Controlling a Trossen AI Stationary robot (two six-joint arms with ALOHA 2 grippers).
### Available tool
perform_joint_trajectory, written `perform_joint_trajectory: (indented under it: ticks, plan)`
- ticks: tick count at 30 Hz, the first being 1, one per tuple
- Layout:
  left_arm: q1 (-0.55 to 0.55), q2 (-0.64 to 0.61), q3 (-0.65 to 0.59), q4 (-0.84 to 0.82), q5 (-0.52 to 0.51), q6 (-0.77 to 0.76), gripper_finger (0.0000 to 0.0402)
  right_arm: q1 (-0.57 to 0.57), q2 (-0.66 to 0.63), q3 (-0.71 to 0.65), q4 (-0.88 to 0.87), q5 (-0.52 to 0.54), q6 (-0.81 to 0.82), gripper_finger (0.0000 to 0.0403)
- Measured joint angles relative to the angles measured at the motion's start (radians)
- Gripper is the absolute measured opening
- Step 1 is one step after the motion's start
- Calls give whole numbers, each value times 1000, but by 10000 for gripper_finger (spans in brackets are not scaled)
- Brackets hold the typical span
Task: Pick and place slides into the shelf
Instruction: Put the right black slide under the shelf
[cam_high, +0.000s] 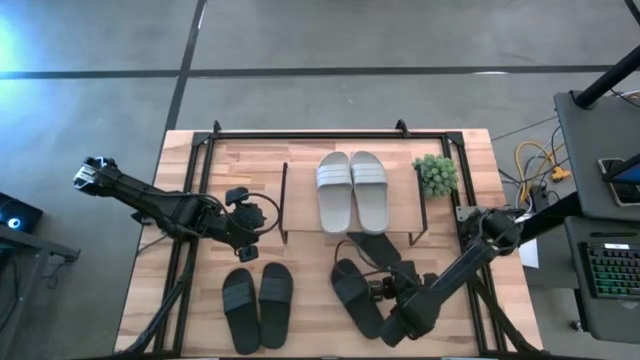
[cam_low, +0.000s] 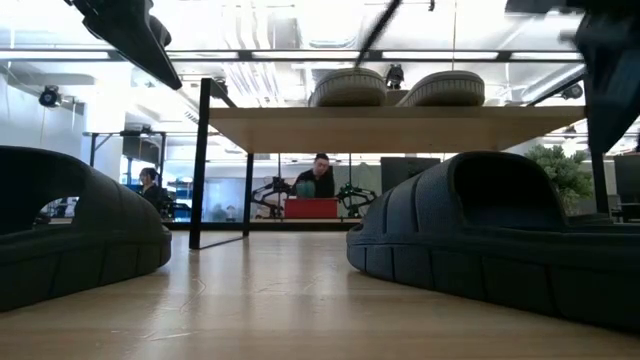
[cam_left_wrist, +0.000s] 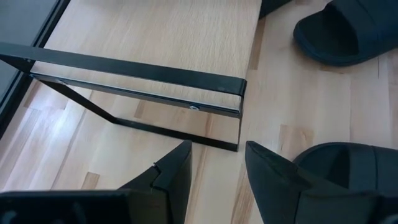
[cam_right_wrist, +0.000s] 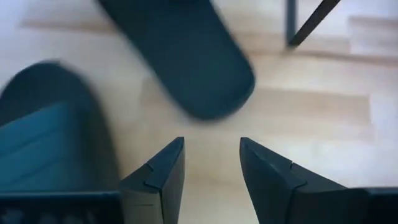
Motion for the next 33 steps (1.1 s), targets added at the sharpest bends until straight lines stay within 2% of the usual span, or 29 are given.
perform_joint_trajectory:
  ticks: [7, 15, 24, 31, 33]
  plan:
    - [0, 0, 0, -1, 24, -3, 135, -82, 5, -107, 14, -27, -1, 120]
    - [0, 0, 0, -2, 71, -10, 135, -101, 4, -211, 202, -100, -18, 95]
    - [0, 0, 0, -5, 71, -10, 135, -114, 5, -142, 297, 28, -39, 91]
    - [0, 0, 0, -5, 71, -10, 135, -124, 6, -136, 287, 32, -38, 89]
    - [0, 0, 0, -5, 71, -10, 135, -122, 6, -142, 286, -4, -39, 88]
